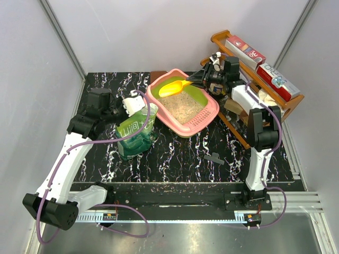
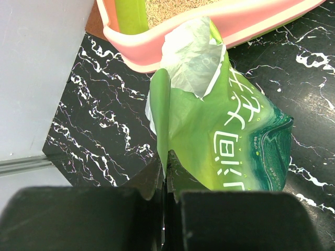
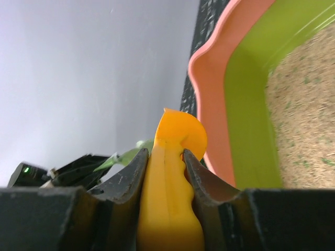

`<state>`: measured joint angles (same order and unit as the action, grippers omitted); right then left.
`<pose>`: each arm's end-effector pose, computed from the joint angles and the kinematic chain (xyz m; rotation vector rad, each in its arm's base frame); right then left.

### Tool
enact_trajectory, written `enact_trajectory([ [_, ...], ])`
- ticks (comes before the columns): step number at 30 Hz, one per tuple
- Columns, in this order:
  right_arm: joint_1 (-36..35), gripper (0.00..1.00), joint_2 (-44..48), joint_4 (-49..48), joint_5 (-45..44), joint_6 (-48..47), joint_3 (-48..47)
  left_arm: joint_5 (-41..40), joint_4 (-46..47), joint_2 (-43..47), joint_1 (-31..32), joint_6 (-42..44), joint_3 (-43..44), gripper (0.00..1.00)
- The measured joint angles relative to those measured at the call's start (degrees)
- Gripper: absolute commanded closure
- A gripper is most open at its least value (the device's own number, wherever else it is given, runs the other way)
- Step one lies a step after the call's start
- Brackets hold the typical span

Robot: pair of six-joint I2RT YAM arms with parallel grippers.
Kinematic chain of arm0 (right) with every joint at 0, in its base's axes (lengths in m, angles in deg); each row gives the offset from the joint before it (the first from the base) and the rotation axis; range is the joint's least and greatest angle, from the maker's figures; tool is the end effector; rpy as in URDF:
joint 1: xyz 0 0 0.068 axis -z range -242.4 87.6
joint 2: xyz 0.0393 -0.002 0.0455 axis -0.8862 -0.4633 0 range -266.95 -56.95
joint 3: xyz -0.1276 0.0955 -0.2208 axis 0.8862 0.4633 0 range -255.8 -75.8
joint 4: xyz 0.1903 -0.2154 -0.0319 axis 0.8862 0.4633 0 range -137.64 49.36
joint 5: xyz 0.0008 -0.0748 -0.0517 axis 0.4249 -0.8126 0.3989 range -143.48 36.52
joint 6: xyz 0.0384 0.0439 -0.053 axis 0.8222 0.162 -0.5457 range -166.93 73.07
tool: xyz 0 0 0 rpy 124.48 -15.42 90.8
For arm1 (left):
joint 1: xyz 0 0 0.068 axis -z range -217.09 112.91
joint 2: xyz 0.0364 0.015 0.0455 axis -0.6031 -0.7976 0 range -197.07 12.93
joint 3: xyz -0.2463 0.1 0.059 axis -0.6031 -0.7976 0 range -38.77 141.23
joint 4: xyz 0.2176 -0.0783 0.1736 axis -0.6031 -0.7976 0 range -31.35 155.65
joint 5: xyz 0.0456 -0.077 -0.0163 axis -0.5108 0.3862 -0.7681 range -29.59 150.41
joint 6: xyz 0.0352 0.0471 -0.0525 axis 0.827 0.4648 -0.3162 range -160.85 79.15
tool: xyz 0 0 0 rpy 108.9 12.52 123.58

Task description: Fill the litter box with clean litter

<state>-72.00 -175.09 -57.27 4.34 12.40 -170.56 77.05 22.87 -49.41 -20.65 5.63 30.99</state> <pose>0.5098 0.1443 0.2658 0.0515 2.0639 1.7036 0.2585 -0.0965 0.3614 1.2622 1.7511 -0.0160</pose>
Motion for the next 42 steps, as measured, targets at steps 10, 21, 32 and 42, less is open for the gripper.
enact_trajectory([
  [10, -0.5, 1.00, 0.0, 18.1, -20.0, -13.4, -5.4, 0.0, 0.0, 0.0, 0.0, 0.0, 0.0, 0.97],
  [21, -3.0, 1.00, 0.1, 22.7, -26.9, -18.7, -5.2, 0.2, 0.0, 0.0, 0.0, 0.0, 0.0, 0.97],
  [32, -5.4, 1.00, 0.5, 22.8, -29.7, -21.9, -3.8, 0.3, 0.2, 0.0, 0.0, -0.1, -0.2, 0.97],
  [42, -15.0, 1.00, 0.7, 23.2, -42.3, -47.2, -6.4, 0.3, 1.3, 0.4, 0.0, 0.0, -1.1, 0.97],
])
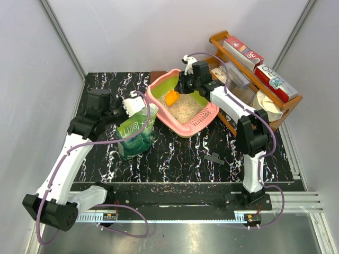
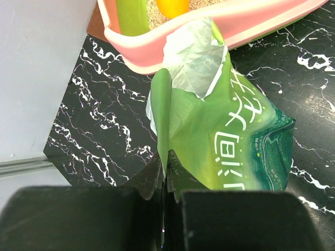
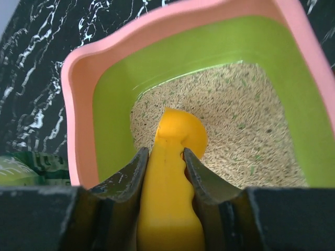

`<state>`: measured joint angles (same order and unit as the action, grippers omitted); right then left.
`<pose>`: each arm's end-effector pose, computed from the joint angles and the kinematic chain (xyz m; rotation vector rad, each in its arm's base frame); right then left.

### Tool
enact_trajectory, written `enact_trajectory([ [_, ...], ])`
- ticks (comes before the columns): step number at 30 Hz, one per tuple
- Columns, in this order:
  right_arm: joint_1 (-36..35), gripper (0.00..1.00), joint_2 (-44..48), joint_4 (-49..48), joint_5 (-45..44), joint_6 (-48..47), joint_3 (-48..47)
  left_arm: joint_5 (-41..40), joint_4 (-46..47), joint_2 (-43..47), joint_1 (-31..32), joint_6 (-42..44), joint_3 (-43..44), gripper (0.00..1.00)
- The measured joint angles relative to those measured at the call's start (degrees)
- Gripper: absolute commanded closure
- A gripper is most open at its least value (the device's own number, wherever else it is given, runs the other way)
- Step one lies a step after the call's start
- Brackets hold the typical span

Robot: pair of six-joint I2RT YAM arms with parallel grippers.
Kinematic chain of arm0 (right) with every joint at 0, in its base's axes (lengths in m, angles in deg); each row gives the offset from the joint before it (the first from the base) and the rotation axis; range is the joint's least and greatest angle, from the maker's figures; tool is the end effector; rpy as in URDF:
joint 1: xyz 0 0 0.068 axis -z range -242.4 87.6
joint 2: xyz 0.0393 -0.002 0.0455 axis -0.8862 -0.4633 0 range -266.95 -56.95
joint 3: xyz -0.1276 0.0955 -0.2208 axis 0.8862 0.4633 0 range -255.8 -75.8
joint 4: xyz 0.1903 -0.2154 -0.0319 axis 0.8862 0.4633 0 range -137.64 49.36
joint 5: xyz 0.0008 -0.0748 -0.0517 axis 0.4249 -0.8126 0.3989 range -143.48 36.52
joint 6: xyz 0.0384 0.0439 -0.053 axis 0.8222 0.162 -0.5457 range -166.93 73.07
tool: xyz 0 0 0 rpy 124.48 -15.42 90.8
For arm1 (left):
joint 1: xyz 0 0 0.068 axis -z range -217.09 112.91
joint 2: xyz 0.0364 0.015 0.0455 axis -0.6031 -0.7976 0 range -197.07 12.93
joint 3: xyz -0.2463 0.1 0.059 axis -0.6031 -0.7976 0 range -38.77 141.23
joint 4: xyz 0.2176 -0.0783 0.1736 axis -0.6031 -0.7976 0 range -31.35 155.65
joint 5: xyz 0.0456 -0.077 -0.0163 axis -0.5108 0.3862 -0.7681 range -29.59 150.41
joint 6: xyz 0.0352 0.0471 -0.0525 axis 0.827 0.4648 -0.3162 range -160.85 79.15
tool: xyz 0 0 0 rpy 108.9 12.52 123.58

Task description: Fill the litter box with clean litter

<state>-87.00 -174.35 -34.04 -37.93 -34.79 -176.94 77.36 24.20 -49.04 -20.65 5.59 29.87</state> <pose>0.4854 0.2422 0.2589 -0.3996 2.1043 0.6662 0.2588 -0.0969 0.3584 1.2595 1.7400 -0.0185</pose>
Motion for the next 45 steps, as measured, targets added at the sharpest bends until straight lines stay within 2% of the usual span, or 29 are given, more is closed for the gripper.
enact_trajectory([
  [4, -1.6, 1.00, 2.3, 0.1, -2.6, -9.3, -1.0, 0.1, 0.5, 0.7, 0.0, 0.0, -0.7, 0.97],
  [8, -0.6, 1.00, 6.3, 3.5, -1.4, -14.8, -3.7, 0.1, 0.8, 0.9, 0.0, -0.2, -0.9, 0.97],
  [11, 0.4, 1.00, 9.7, 7.2, 4.7, -15.6, -8.0, 0.1, 1.3, 1.1, 0.0, -0.4, -1.4, 0.98],
  [17, 0.5, 1.00, 15.5, 9.6, 24.0, -12.6, -13.3, 0.2, 1.6, 1.6, 0.0, -1.0, -1.7, 0.97],
  [24, -1.5, 1.00, 13.2, 15.1, 35.2, -13.7, -13.5, 0.2, 1.6, 1.7, 0.0, -1.5, -1.7, 0.97],
  [33, -6.3, 1.00, 2.1, 24.1, 36.3, -21.1, -20.0, 0.9, 0.9, 2.4, 0.0, -1.9, -1.7, 0.97],
  [36, -8.4, 1.00, -1.5, 28.9, 36.5, -24.3, -26.2, 1.5, 0.6, 2.9, 0.0, -1.9, -1.7, 0.98],
  [40, -11.5, 1.00, -7.0, 39.3, 34.8, -28.9, -39.9, 2.6, -0.5, 4.0, 0.1, -2.1, -1.8, 0.98],
  [42, -13.0, 1.00, -7.6, 42.3, 31.8, -28.2, -42.6, 3.1, -0.9, 4.8, 0.0, -2.7, -2.0, 0.99],
  [45, -15.0, 1.00, -7.0, 43.1, 25.5, -20.4, -40.7, 4.4, -0.6, 7.8, 0.4, -3.9, -4.0, 0.98],
])
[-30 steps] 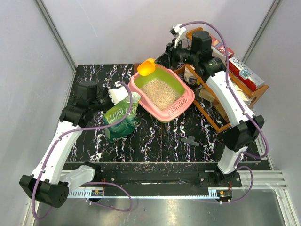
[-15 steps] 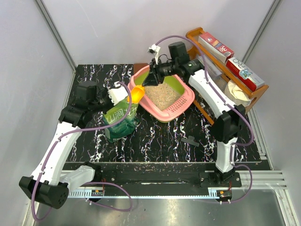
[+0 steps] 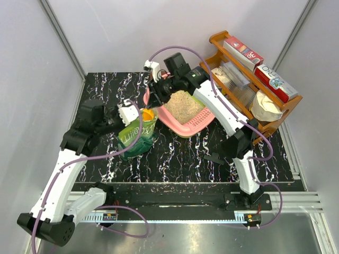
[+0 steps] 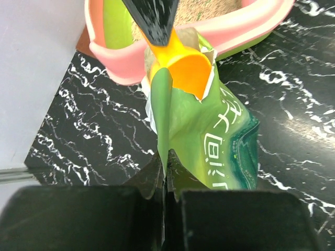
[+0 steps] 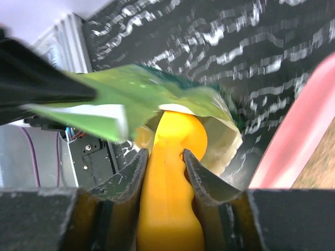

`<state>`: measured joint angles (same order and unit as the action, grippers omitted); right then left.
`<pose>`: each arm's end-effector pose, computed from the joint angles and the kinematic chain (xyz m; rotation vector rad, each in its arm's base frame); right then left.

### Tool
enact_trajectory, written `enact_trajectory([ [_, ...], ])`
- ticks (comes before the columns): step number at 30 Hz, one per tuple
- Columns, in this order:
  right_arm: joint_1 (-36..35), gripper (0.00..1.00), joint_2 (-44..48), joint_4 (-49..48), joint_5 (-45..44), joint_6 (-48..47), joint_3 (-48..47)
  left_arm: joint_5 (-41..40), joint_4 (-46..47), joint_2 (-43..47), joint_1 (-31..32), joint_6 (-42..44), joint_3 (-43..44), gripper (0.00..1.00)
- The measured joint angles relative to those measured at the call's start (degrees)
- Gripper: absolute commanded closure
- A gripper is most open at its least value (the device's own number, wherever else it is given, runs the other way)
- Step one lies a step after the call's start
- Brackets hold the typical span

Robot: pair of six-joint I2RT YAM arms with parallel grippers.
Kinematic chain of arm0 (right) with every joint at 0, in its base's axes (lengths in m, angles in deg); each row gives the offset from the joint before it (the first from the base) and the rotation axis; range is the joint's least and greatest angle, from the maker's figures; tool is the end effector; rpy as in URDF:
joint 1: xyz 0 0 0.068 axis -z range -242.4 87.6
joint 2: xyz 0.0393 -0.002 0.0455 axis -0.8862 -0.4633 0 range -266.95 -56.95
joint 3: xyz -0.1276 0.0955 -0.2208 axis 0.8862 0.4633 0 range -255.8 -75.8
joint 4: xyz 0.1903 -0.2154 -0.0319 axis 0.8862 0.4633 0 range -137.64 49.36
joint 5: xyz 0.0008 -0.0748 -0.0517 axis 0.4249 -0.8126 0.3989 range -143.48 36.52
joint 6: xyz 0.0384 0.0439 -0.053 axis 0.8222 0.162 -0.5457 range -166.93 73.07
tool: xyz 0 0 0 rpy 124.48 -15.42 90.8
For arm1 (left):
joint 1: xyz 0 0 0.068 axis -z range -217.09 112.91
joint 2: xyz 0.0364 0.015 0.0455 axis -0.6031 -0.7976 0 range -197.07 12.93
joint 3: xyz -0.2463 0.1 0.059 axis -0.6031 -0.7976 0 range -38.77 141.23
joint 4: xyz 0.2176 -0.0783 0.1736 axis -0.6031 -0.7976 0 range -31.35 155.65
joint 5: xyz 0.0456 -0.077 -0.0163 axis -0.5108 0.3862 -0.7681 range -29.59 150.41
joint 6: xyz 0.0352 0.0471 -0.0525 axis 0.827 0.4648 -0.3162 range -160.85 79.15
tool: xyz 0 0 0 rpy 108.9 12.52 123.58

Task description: Fill the litter box with clean litter

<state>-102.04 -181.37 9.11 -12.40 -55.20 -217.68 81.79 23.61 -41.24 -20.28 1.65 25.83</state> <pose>0.3639 0.3592 0.3912 -1.2764 1.8905 1.0978 0.2240 -0.0934 0.3640 1.2149 1.6921 -0.1241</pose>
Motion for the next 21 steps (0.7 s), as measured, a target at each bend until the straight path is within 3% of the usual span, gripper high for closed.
enact_trajectory([
  [5, -2.5, 1.00, 2.6, 1.3, -12.8, 10.2, 9.5, 3.0, 1.0, 6.3, 0.8, -2.8, -4.0, 0.98],
  [14, -6.7, 1.00, 7.2, 0.3, -25.3, 17.3, 17.1, 4.9, 1.9, 9.1, 1.1, -9.2, -6.1, 1.00],
  [17, -6.7, 1.00, 7.4, -3.4, -26.7, 18.9, 19.5, 5.3, 2.3, 6.9, -0.9, -12.3, -4.9, 1.00],
  [21, -6.7, 1.00, 11.3, -15.9, -26.7, 21.4, 32.7, 5.4, 2.3, 3.6, -2.4, -15.5, -2.8, 1.00],
])
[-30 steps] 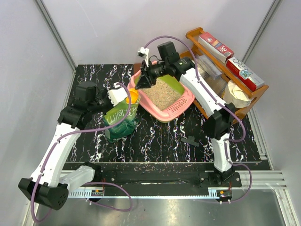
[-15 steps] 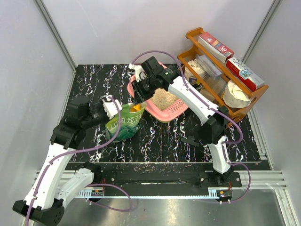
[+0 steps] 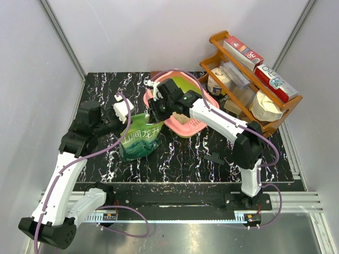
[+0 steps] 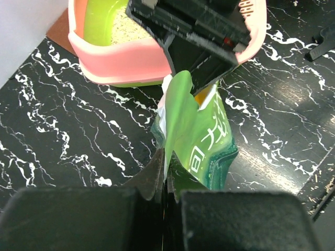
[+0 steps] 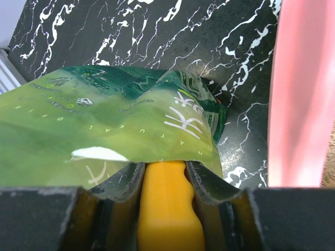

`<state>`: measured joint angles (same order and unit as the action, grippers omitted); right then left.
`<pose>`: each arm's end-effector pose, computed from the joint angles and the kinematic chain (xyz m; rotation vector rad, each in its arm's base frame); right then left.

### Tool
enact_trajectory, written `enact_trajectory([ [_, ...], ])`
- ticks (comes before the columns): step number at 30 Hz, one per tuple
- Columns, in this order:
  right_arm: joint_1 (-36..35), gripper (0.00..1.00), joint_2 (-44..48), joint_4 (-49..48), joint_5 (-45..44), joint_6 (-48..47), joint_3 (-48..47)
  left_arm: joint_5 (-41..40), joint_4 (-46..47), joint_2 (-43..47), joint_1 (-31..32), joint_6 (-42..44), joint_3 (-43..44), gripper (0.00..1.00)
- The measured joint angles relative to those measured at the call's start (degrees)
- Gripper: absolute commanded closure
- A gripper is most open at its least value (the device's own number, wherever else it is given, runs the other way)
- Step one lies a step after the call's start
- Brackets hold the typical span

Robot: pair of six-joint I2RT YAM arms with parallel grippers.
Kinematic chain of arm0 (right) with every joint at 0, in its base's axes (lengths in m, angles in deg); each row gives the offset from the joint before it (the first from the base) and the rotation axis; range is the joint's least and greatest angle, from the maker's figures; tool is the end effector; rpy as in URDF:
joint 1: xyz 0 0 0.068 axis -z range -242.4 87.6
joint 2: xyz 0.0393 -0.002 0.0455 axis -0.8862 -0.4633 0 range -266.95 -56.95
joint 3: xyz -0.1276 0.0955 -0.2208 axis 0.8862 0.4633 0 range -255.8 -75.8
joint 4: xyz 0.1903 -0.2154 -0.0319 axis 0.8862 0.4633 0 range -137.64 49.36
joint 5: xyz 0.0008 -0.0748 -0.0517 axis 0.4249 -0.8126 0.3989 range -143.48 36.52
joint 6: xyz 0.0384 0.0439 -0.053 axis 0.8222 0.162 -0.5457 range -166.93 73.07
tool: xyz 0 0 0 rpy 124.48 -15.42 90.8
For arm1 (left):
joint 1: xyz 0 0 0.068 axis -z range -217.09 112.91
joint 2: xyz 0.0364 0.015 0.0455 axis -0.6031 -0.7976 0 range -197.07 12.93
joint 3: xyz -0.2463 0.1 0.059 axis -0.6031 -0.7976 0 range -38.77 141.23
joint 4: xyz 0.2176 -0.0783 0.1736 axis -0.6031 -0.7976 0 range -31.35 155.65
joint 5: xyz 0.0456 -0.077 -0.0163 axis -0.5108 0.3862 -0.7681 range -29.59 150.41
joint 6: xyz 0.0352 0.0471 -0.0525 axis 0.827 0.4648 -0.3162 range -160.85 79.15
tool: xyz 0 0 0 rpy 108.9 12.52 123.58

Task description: Fill the litter box with clean litter

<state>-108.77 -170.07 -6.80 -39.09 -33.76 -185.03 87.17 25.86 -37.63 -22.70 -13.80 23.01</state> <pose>0.3331 0.3738 0.2988 -0.8279 2.3229 0.7796 0.2134 -0.0862 0.3649 0.9764 1.7785 -0.3435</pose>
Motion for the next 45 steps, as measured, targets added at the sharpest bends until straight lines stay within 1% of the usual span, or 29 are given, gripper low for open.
enact_trajectory([
  [4, -0.7, 1.00, 2.3, -10.7, 0.2, 3.1, 9.7, 0.0, -0.6, -0.1, 0.1, -1.1, -0.1, 1.00],
  [8, -1.6, 1.00, 3.4, -17.5, 0.7, 5.4, 14.9, 0.1, -0.2, 1.0, -0.1, -2.4, -1.1, 1.00],
  [12, -1.6, 1.00, 3.0, -23.8, 5.2, 8.2, 18.1, 0.4, 0.5, 1.5, -1.2, -4.2, -2.1, 1.00],
  [16, -1.2, 1.00, -0.3, -29.7, 12.3, 11.5, 18.3, 0.4, -0.2, 1.9, -1.8, -4.6, -2.3, 1.00],
  [19, -1.2, 1.00, -2.3, -32.4, 15.4, 14.3, 18.1, 0.3, -1.1, 2.2, -2.1, -4.6, -2.3, 1.00],
  [22, -1.3, 1.00, -2.9, -33.4, 16.3, 16.7, 18.1, 0.2, -1.3, 2.4, -2.4, -4.7, -2.3, 1.00],
  [25, -1.6, 1.00, -2.9, -30.3, 15.0, 15.7, 16.1, 0.3, -1.4, 2.4, -2.6, -4.6, -2.1, 1.00],
  [29, -2.8, 1.00, -2.5, -23.4, 10.0, 9.5, 10.9, 0.3, -3.1, 2.4, -2.6, -4.5, -0.4, 1.00],
  [33, -4.1, 1.00, -0.7, -20.1, 3.8, 2.9, 8.6, 0.3, -4.0, 2.4, -2.6, -4.7, 0.3, 1.00],
  [35, -5.3, 1.00, 0.1, -19.9, -0.4, -0.7, 8.5, 0.5, -3.8, 2.0, -2.6, -5.3, 0.4, 1.00],
  [38, -5.7, 1.00, 0.0, -20.6, -0.8, -1.0, 9.0, 0.5, -3.8, 1.6, -2.6, -5.8, 0.5, 1.00],
  [41, -5.9, 1.00, -1.2, -22.3, -0.2, 0.0, 9.4, 0.4, -3.8, 1.1, -2.8, -6.0, 0.5, 1.00],
  [45, -5.7, 1.00, -2.4, -26.3, 1.9, 3.8, 11.3, 0.2, -3.8, 0.6, -2.8, -5.9, 0.5, 1.00],
])
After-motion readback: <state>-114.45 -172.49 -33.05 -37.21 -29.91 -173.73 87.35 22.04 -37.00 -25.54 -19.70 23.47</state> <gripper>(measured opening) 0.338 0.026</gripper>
